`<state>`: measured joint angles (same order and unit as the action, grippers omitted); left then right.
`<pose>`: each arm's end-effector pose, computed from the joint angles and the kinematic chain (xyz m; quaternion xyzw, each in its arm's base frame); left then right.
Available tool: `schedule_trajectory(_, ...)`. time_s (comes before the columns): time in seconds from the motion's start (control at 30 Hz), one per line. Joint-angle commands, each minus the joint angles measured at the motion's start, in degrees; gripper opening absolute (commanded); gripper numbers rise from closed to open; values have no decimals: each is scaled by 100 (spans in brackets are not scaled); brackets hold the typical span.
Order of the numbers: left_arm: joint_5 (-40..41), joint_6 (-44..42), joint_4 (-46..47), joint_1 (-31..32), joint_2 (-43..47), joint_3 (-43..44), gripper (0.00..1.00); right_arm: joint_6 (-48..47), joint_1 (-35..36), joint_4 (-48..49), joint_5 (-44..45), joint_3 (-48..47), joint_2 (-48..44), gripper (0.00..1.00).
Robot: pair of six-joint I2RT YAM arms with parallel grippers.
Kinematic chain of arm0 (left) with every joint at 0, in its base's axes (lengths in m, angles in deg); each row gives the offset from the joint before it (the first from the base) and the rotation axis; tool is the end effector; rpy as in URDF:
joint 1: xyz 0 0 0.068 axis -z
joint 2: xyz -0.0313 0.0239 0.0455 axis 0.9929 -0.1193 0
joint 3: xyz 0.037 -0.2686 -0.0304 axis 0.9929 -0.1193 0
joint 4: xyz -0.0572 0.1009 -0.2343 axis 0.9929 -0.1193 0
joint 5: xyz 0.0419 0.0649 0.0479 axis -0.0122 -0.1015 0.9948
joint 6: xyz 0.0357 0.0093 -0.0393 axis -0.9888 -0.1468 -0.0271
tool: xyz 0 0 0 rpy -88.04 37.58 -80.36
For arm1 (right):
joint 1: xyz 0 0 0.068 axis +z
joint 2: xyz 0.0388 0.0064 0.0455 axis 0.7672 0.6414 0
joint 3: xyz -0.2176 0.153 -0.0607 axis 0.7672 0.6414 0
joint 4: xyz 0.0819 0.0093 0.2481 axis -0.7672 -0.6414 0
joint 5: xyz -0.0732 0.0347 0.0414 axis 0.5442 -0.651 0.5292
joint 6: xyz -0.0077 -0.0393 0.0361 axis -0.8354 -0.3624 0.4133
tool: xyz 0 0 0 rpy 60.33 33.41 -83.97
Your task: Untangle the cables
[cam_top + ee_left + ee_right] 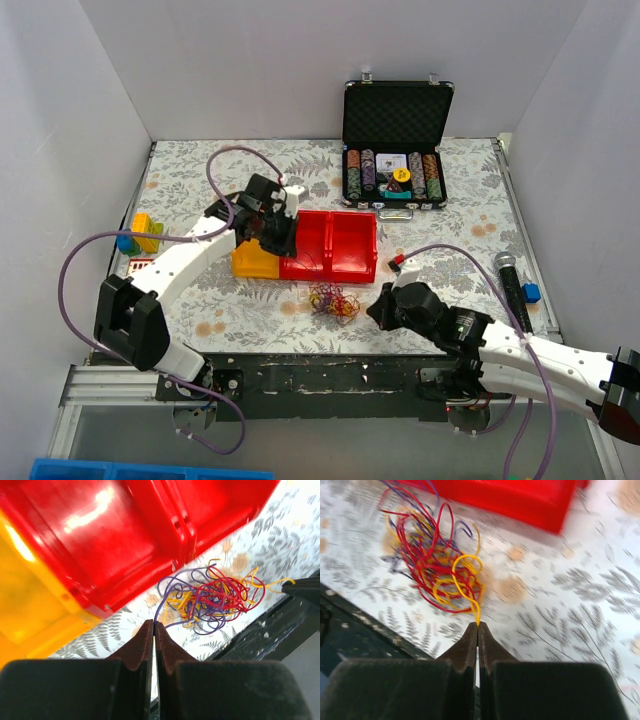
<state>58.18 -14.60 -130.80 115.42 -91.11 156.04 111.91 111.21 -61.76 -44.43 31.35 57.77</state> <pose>0.2488 -0.1689 0.2680 -0.0564 0.9551 -0.2663 0.1174 0.0935 0.1484 0.2046 -0.0909 0.8507 0.3071 0.4167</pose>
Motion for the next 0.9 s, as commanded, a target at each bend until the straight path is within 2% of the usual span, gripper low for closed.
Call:
schedule_trajectory(0.0,-288,-171,-570,-528,363,828,0,923,-10,-1321,721,172,-353,1)
schedule_trajectory(0.17,-640,-189,-1009,-898,424,1715,0,1329,-2,-1787,783,207,-424,1)
schedule_trajectory(0.37,-615,-32,-1538,-960,416,3315,0,1531,-2,-1938,590,216,-64,1)
schedule_trajectory(0.5,96,364,-1223,-968,617,4089,0,1610,42,-1832,476,330,16,1)
schedule_trajectory(0.67,1168,830,-406,-968,951,4494,4,1663,69,-1788,423,480,-124,1)
schedule_trajectory(0.8,2635,1068,157,-977,1013,4644,7,1733,112,-1797,344,585,-151,1)
schedule_trajectory(0.87,3303,1033,639,-977,1179,4426,9,1768,139,-1797,344,647,-186,1)
